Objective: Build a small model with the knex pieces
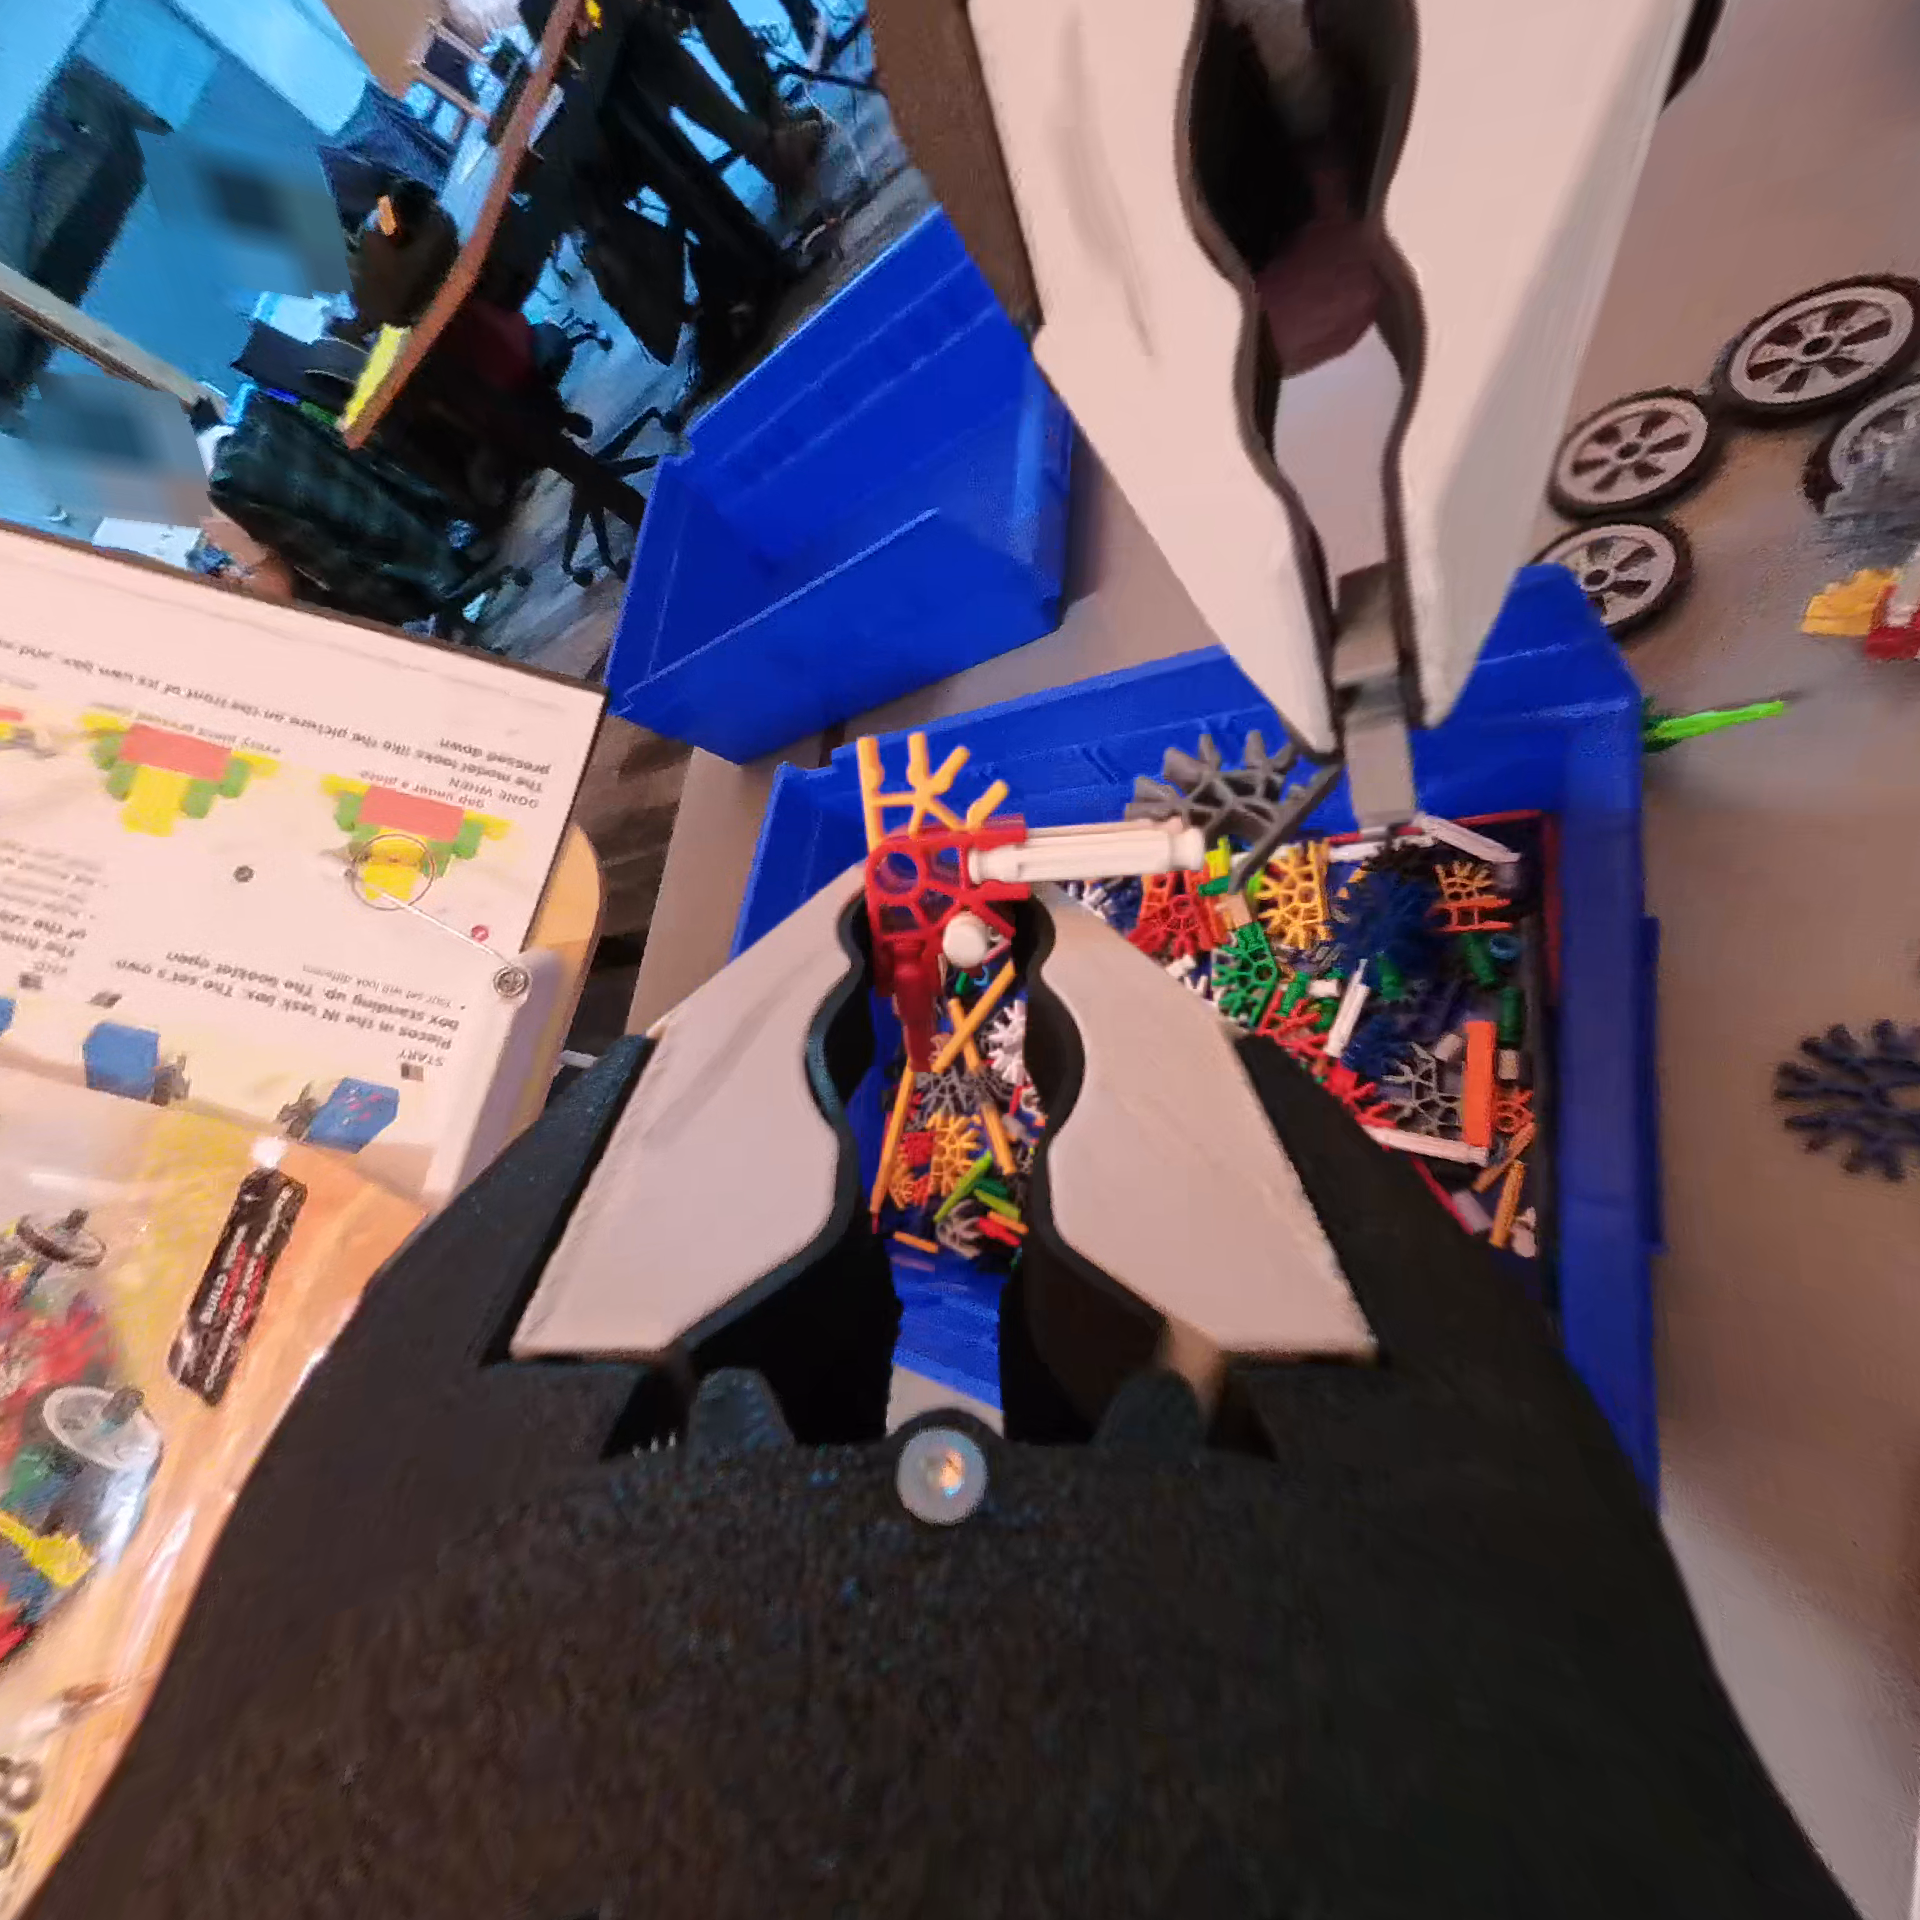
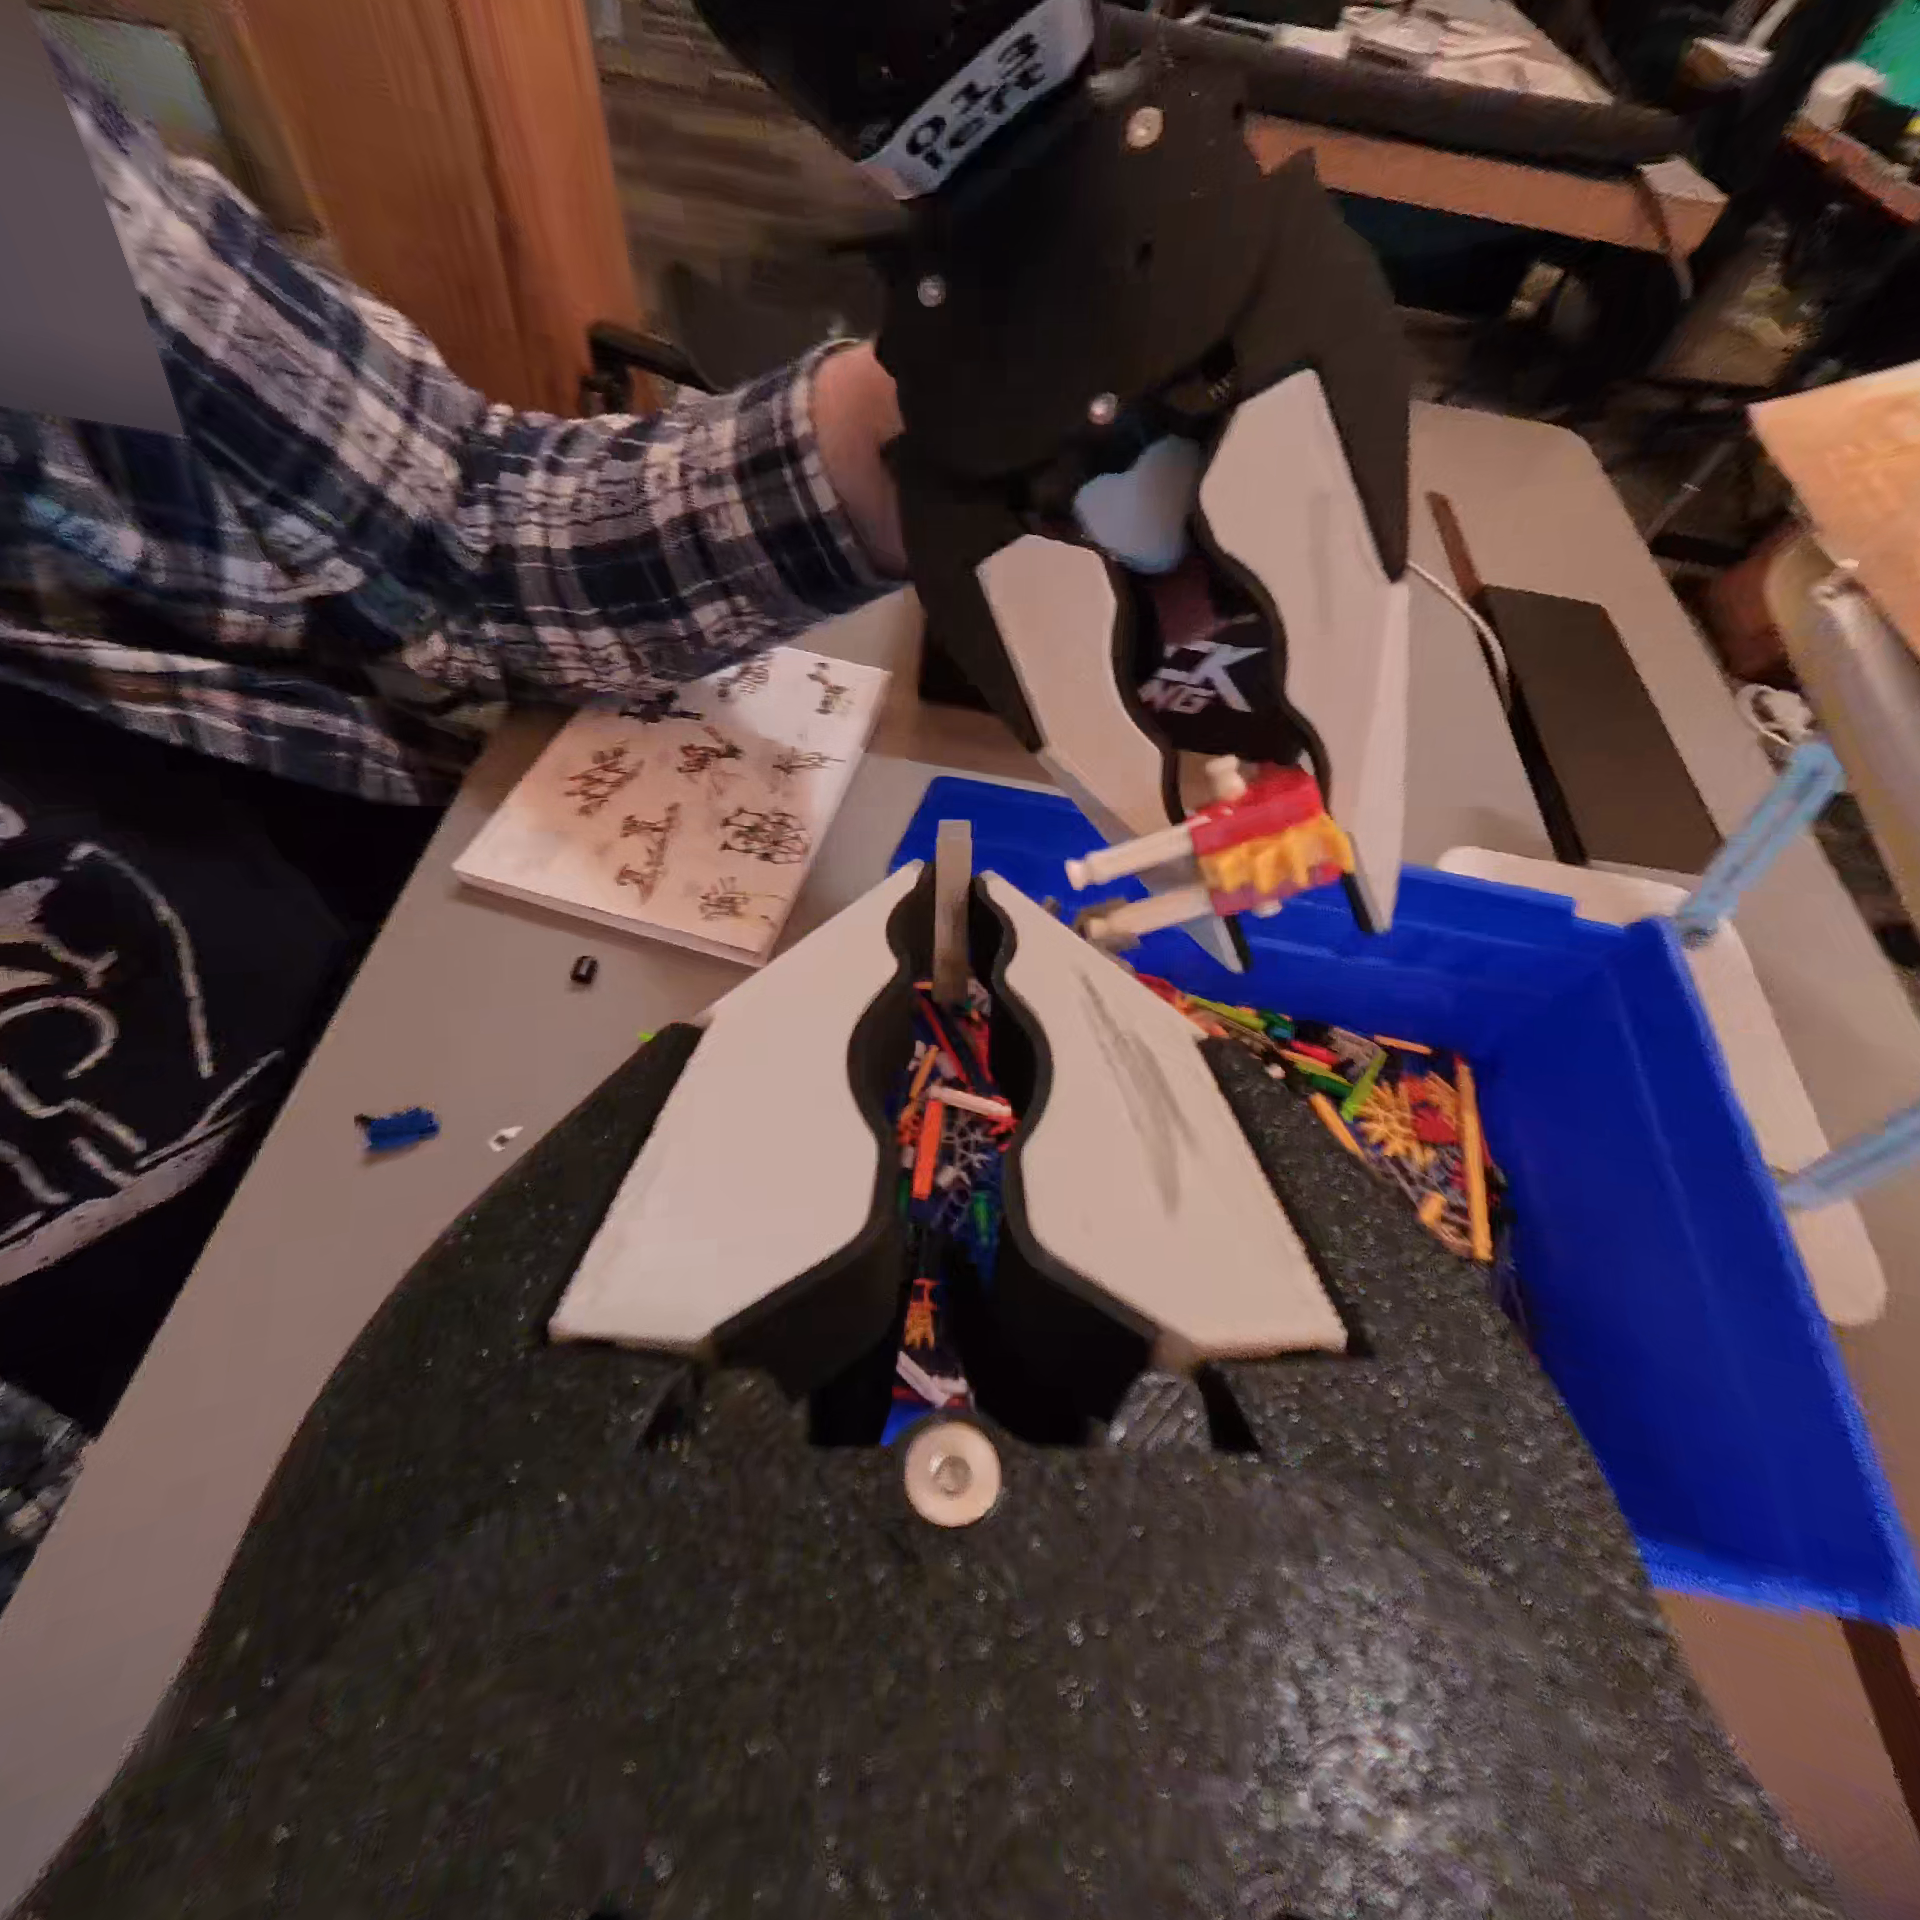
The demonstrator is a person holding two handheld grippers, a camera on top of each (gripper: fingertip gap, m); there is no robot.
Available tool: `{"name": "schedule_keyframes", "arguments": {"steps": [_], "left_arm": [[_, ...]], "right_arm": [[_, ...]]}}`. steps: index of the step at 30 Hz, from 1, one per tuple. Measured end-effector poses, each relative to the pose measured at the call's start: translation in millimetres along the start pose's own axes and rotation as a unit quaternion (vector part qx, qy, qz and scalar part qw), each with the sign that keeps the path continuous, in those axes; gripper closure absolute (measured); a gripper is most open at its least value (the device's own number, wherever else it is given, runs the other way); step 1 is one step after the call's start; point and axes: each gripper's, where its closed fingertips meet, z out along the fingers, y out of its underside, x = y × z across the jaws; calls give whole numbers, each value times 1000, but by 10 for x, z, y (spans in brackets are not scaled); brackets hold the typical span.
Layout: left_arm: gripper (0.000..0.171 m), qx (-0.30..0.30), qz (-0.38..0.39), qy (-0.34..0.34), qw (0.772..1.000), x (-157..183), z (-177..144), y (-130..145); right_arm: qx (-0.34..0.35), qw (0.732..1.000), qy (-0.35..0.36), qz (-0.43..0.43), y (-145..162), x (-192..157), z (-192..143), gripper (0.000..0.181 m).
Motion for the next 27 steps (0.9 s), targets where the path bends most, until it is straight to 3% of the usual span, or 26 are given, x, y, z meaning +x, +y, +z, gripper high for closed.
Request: {"name": "schedule_keyframes", "arguments": {"steps": [5, 8, 10, 12, 17, 19, 21, 22, 23, 27], "left_arm": [[152, 14, -75, -8, 997, -186, -54, 109], [151, -9, -85, -21, 996, -245, -41, 212], [151, -15, -98, -26, 995, -274, -27, 246], [151, -21, -101, -22, 994, -261, -13, 269], [151, -23, -150, -15, 988, -285, 15, 288], [151, -9, -174, 3, 985, -253, 23, 237], [151, 9, -202, 13, 979, -250, 35, 170], [151, 13, -206, 18, 978, -233, 40, 143], [151, 23, -206, 27, 978, -201, 40, 94], [150, 48, -249, 30, 967, -252, 8, 8]], "right_arm": [[-7, 994, 106, 19, 53, 346, -157, 177], [-61, 986, 152, 36, 313, 507, -166, 173], [-102, 980, 167, 46, 489, 542, -103, 149], [-145, 970, 193, 33, 621, 590, -88, 141], [-124, 952, 273, -58, 335, 620, -175, 139], [-126, 929, 316, -144, 185, 592, -161, 140], [-175, 887, 361, -229, 154, 613, -140, 142], [-186, 862, 386, -272, 94, 624, -145, 155], [-198, 844, 398, -300, 61, 627, -135, 165], [-234, 782, 465, -344, -32, 770, -278, 176]]}}
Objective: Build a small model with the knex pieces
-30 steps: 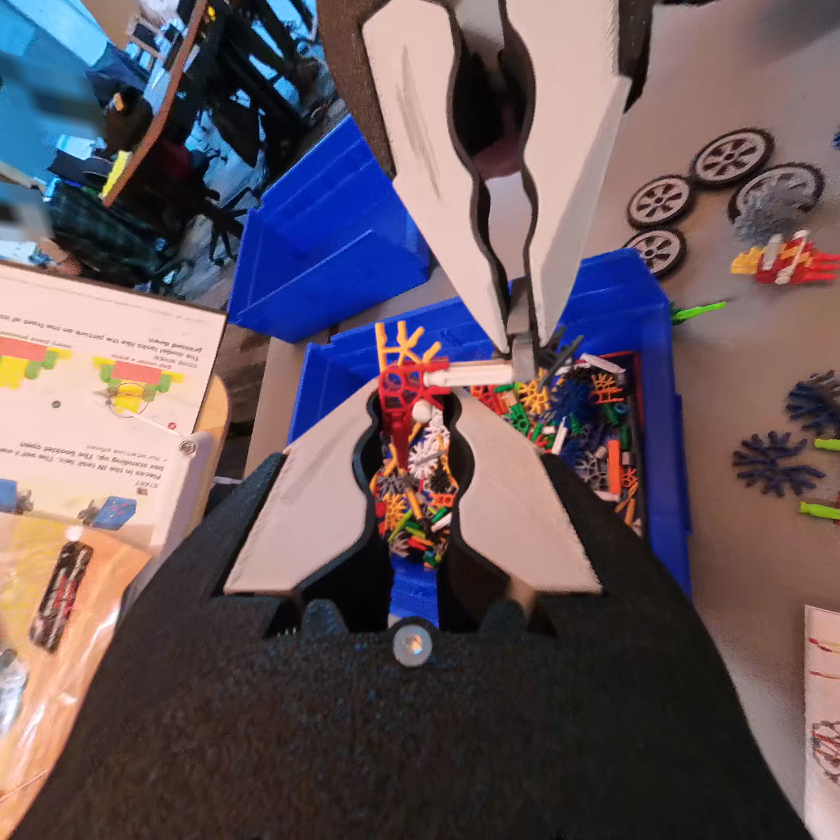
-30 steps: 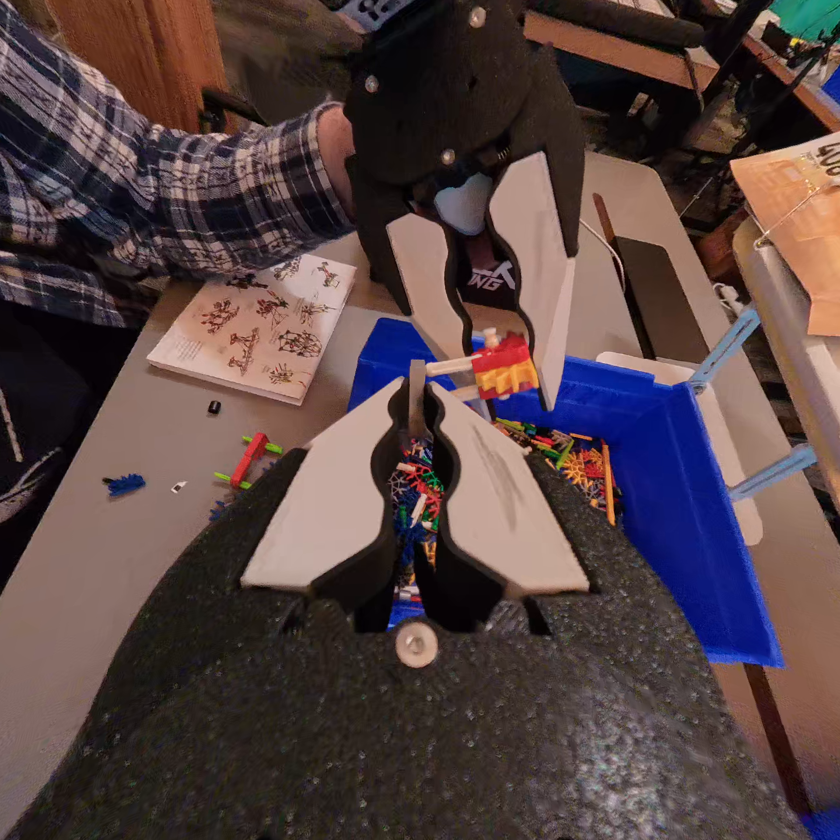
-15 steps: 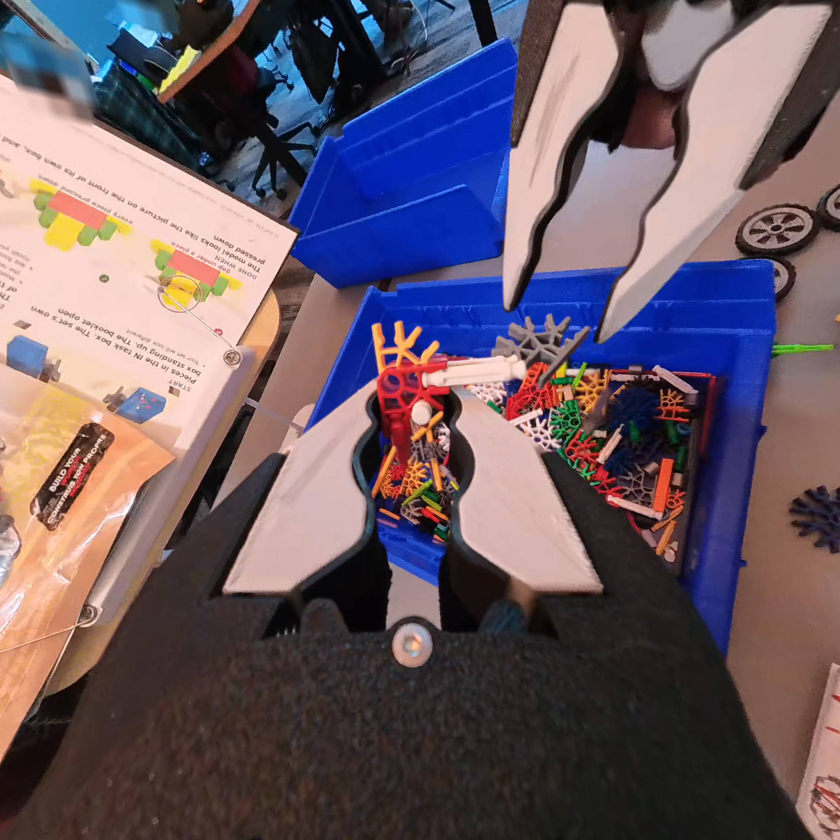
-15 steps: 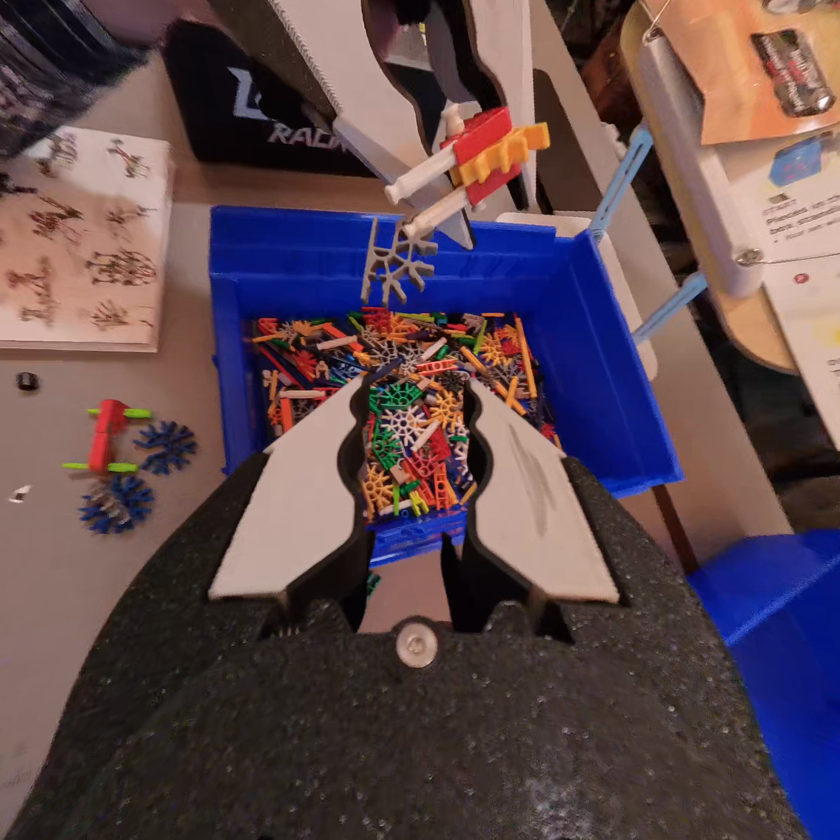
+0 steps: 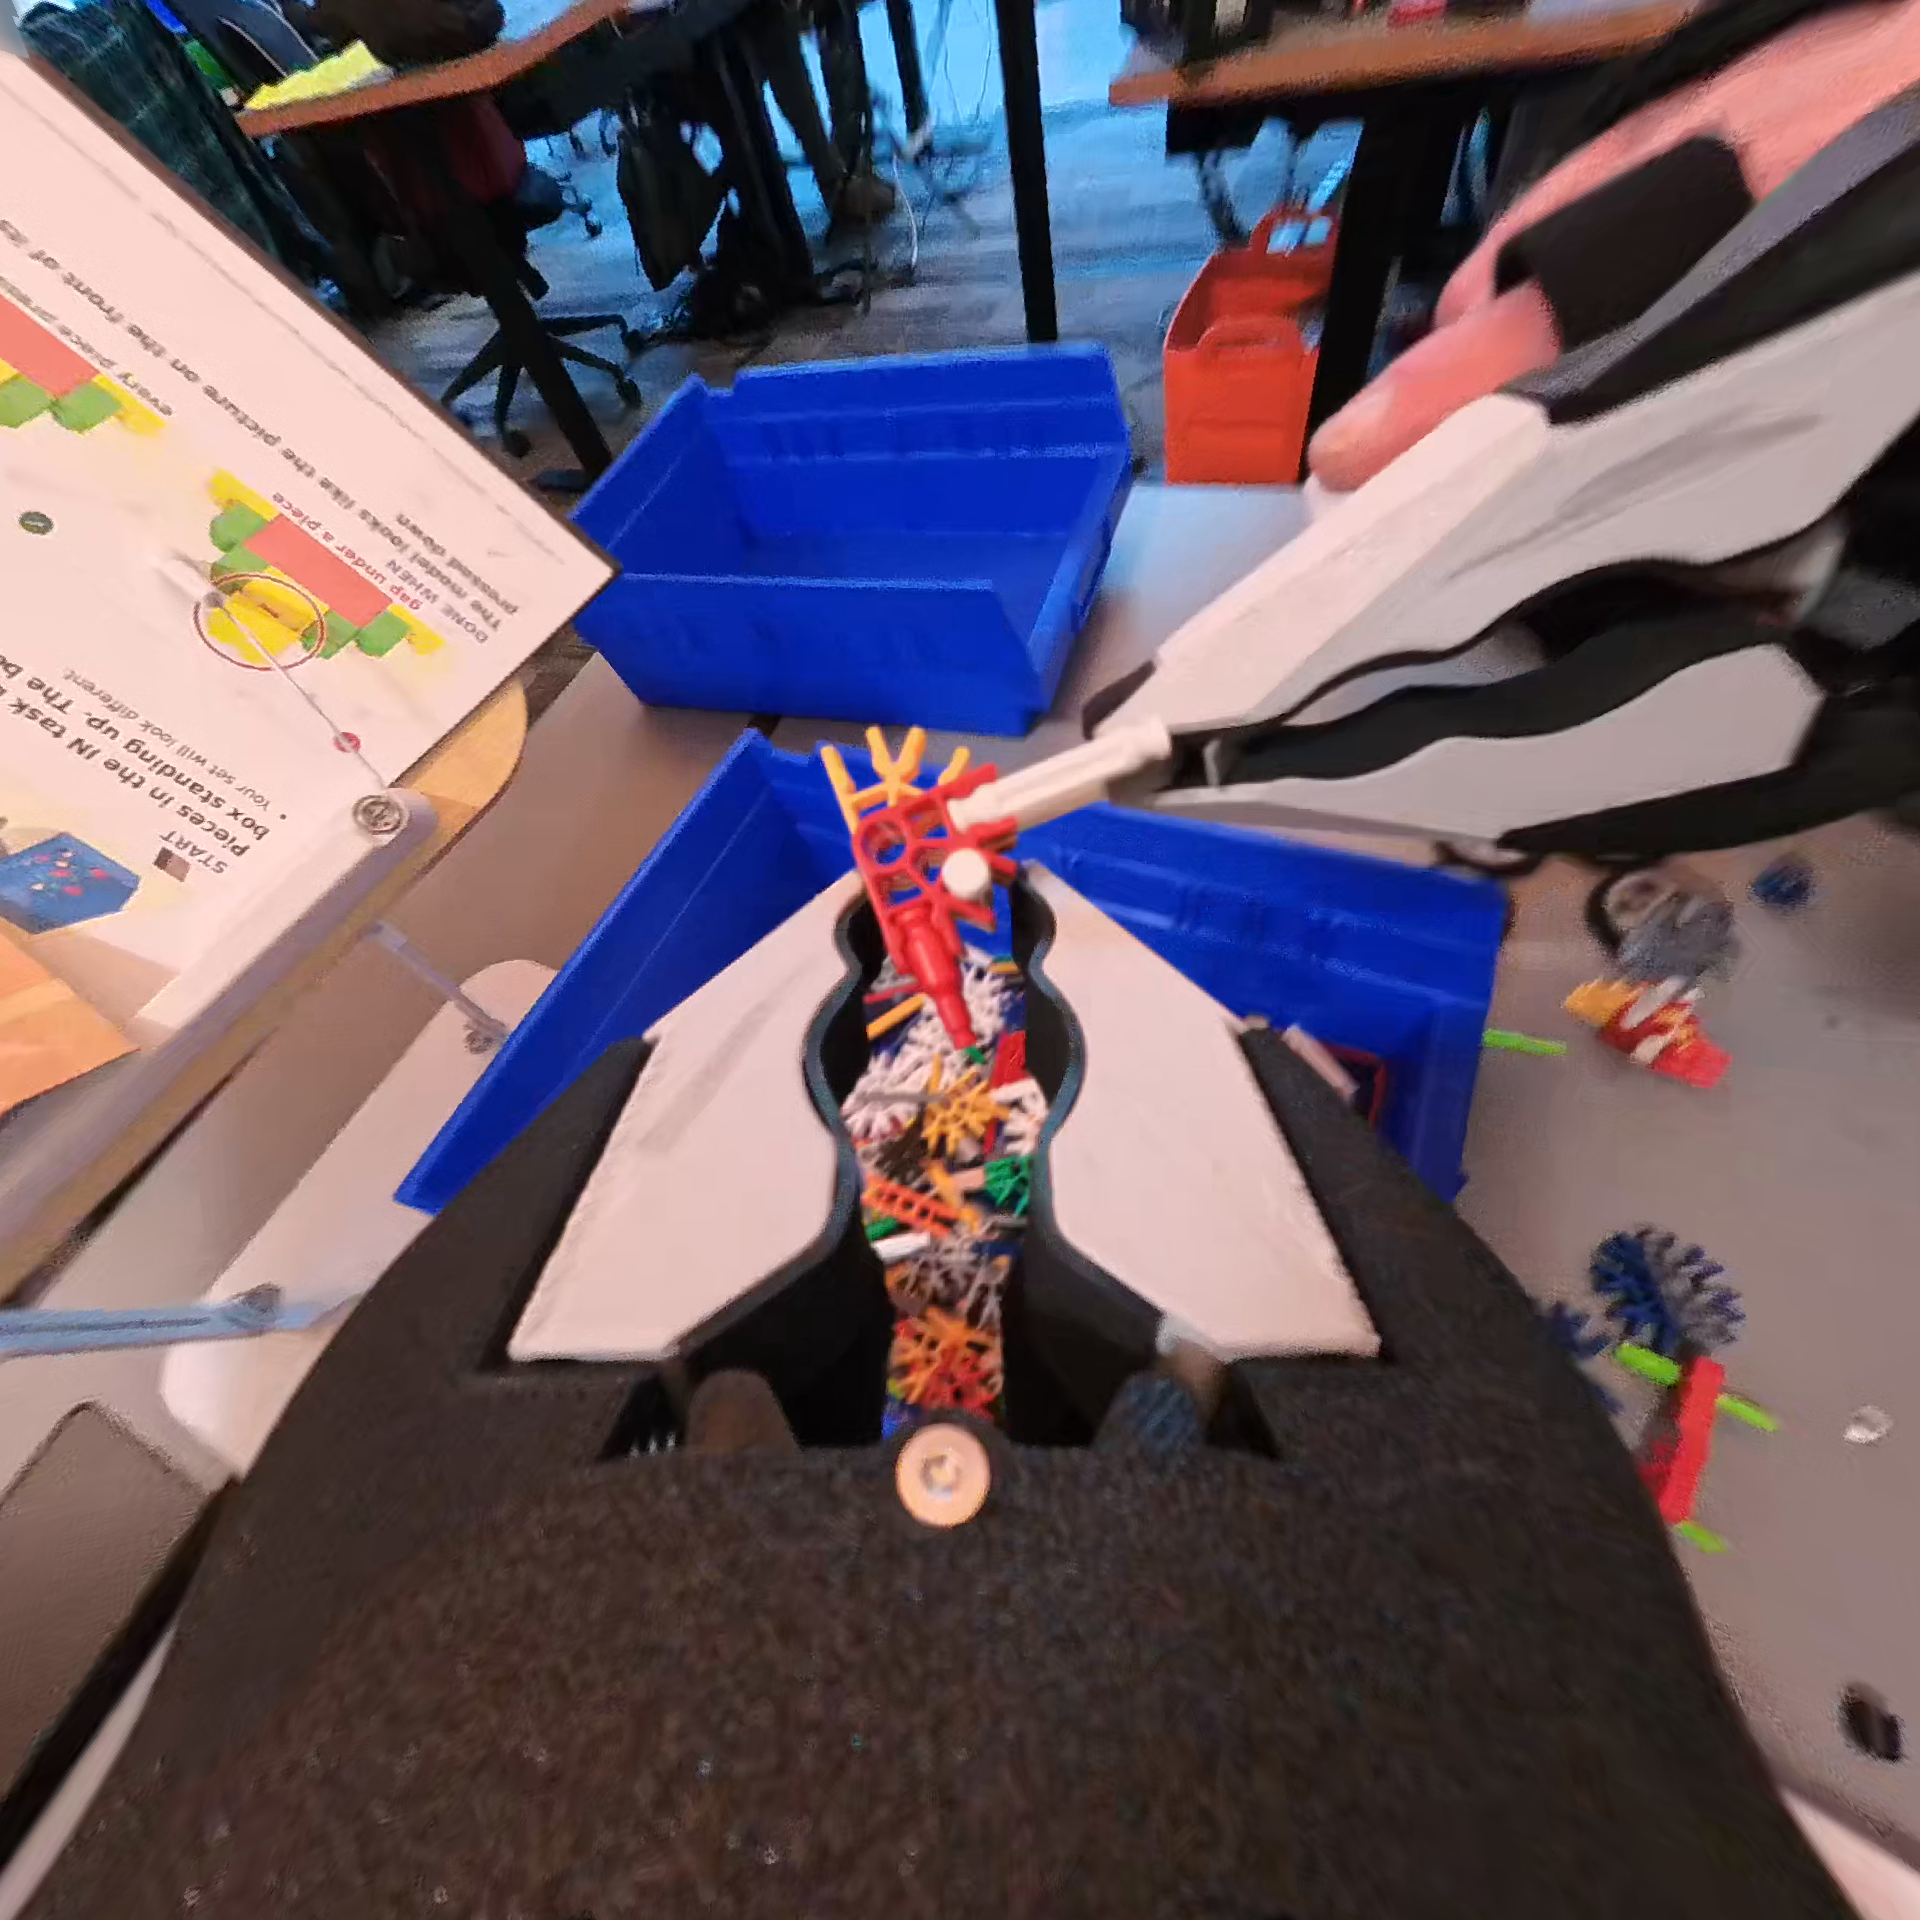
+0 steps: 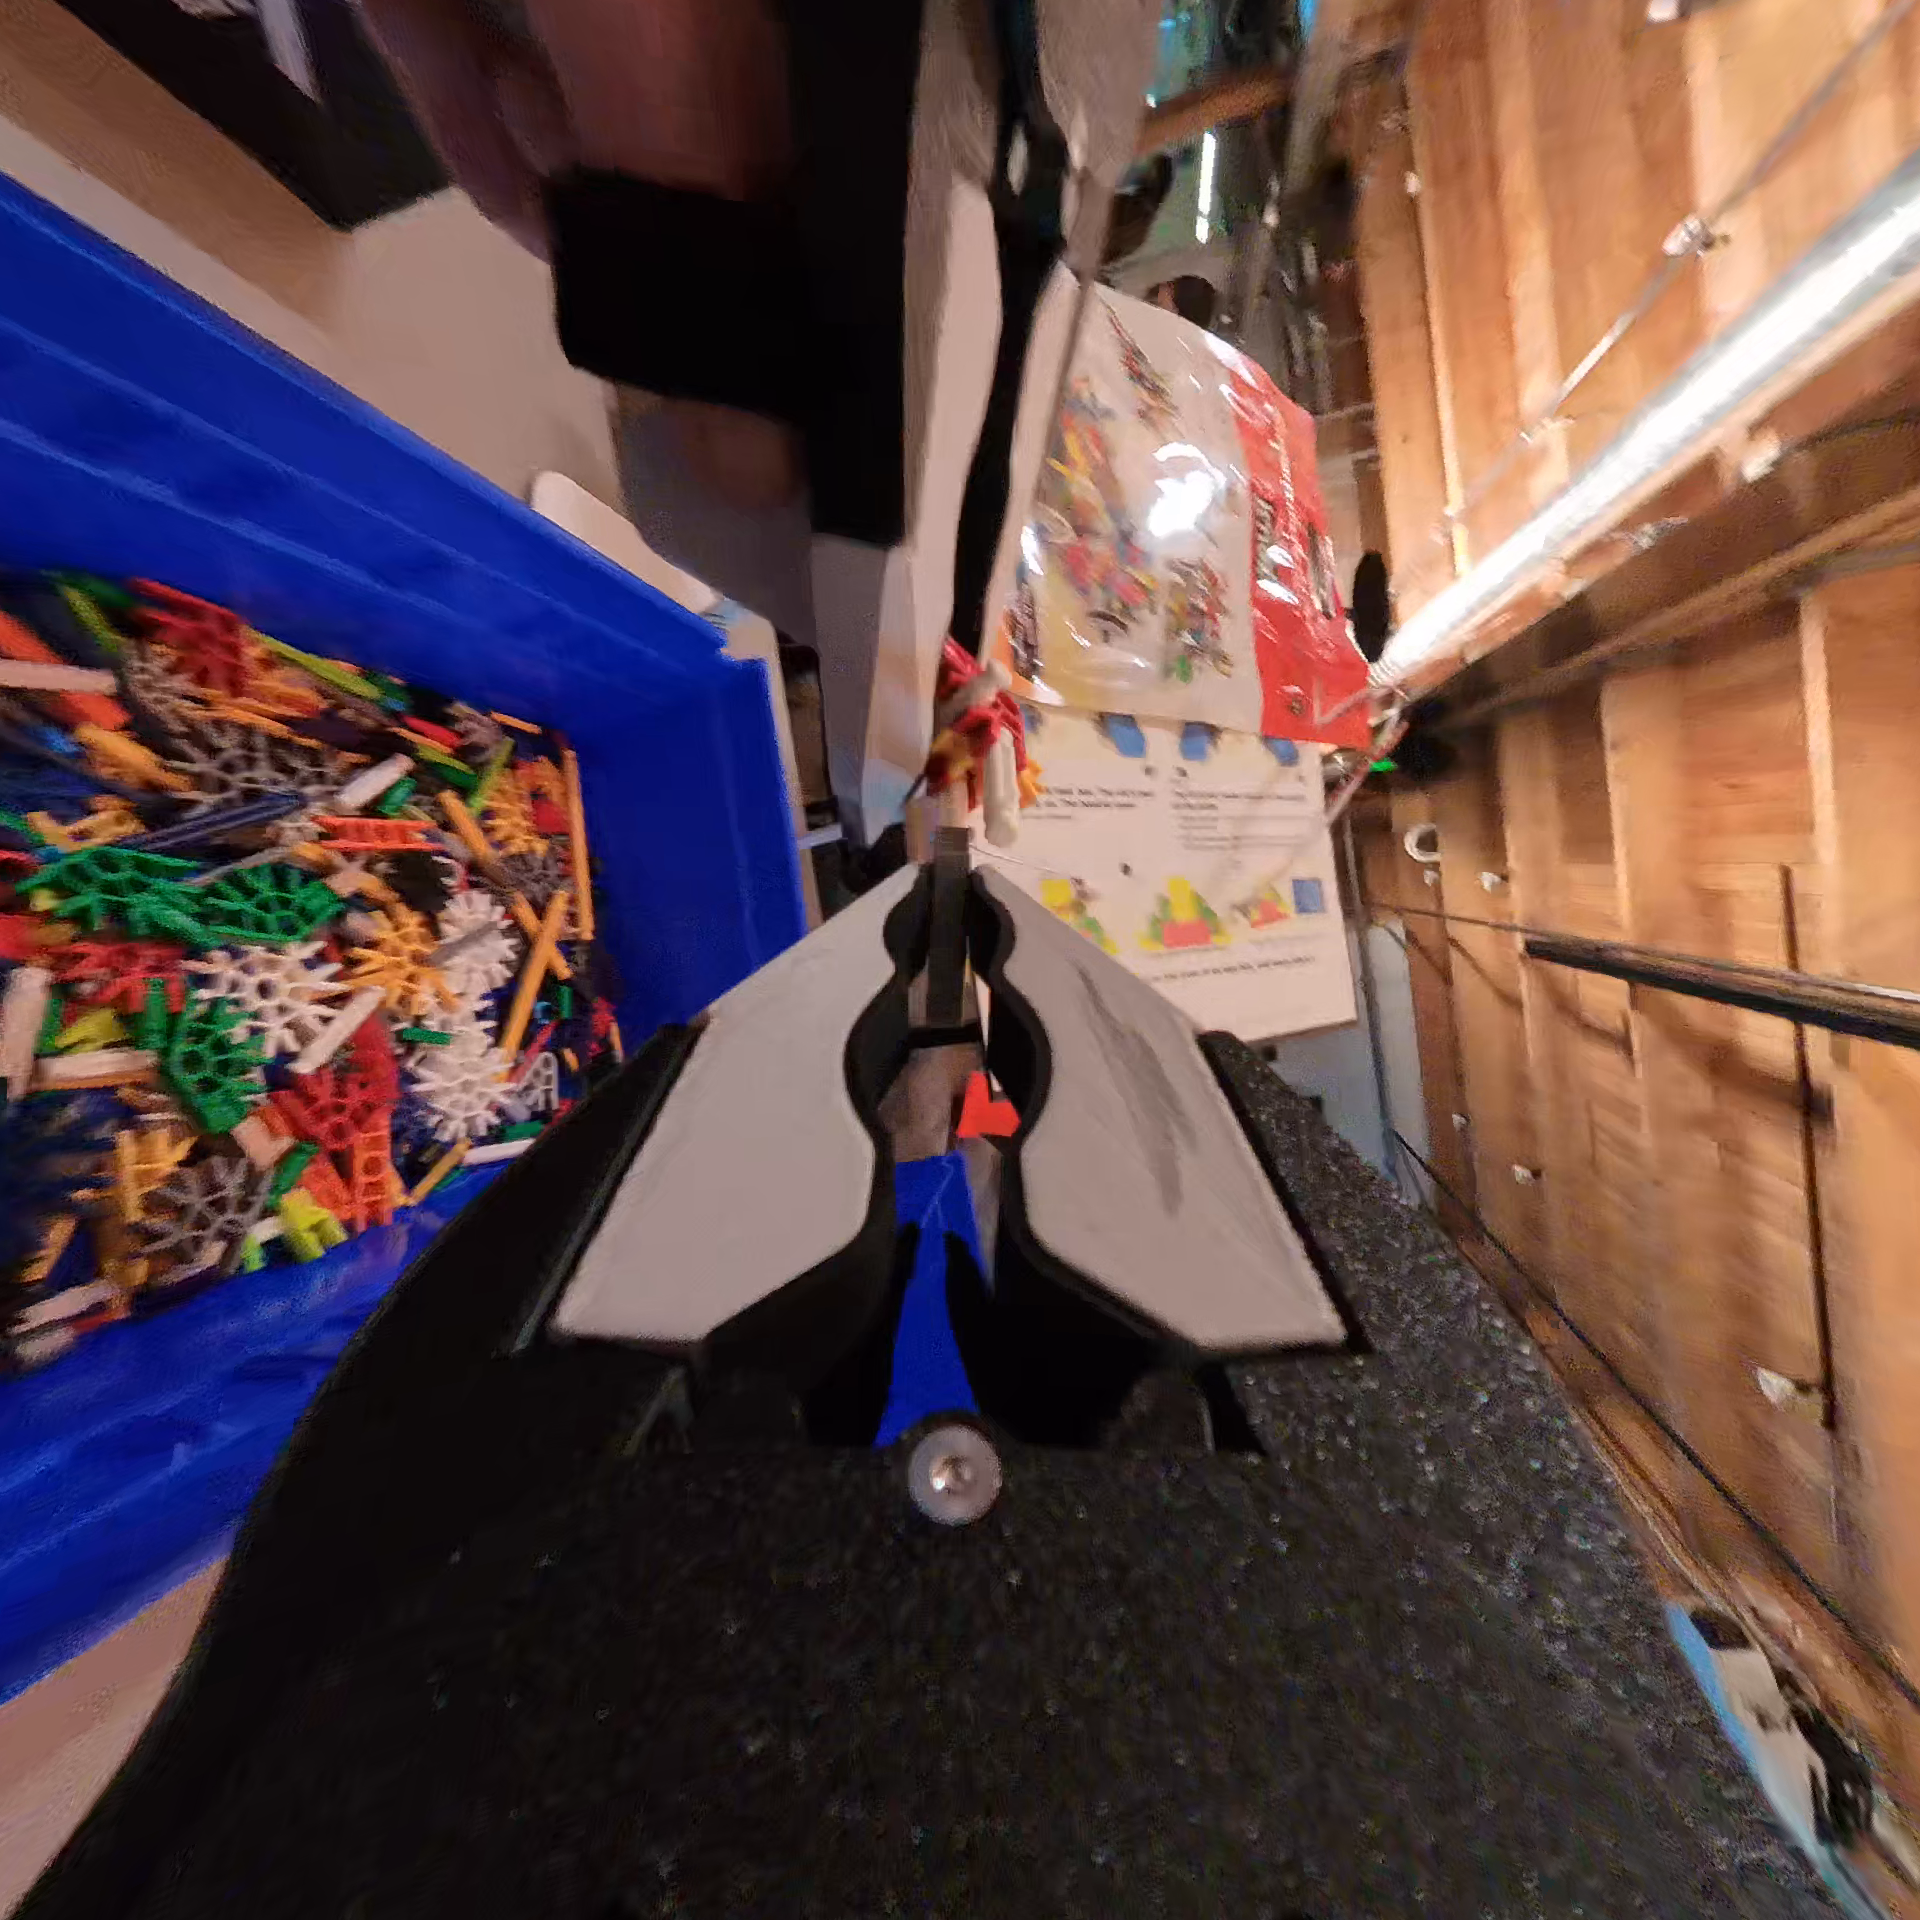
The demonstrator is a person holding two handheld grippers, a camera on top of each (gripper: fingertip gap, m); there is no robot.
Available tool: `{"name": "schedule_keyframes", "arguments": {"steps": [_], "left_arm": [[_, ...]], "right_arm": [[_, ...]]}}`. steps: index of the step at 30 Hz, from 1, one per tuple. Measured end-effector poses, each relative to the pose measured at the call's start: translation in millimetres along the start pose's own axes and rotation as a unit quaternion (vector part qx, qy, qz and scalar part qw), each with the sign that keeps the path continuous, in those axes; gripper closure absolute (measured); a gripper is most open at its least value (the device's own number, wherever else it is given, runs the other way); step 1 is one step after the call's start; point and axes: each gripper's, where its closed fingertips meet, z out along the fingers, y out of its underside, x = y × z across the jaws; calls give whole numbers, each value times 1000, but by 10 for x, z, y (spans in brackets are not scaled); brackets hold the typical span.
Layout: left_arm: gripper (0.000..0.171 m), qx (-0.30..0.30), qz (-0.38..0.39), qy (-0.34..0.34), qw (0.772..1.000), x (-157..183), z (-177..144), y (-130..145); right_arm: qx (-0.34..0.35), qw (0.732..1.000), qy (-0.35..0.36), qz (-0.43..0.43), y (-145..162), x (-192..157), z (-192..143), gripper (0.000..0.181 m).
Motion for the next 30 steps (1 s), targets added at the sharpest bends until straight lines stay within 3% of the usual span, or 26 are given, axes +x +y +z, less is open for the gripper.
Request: {"name": "schedule_keyframes", "arguments": {"steps": [5, 13, 17, 19, 22, 24, 28, 30], "left_arm": [[154, 50, -32, 22, 998, 32, -73, -162], [154, 128, -55, 12, 990, 33, -167, -440], [154, 119, -36, 0, 992, 27, -153, -412], [146, 129, -26, 14, 991, 52, -199, -436], [113, 122, 23, 18, 992, 106, -255, -426], [108, 131, 55, 43, 989, 237, -310, -455], [108, 125, 63, 134, 981, 528, -315, -393], [121, 143, 56, 195, 969, 721, -357, -412]], "right_arm": [[8, 999, 32, 19, 39, 168, -41, 177], [57, 974, 4, 219, 39, 351, -101, 176], [54, 973, 0, 225, 48, 323, -101, 177], [76, 971, -27, 225, 9, 294, -142, 177], [97, 965, -94, 223, -27, 244, -241, 178], [96, 966, -132, 203, -4, 182, -283, 177], [166, 938, -223, 210, -182, 66, -473, 177], [186, 927, -247, 213, -229, 35, -528, 177]]}}
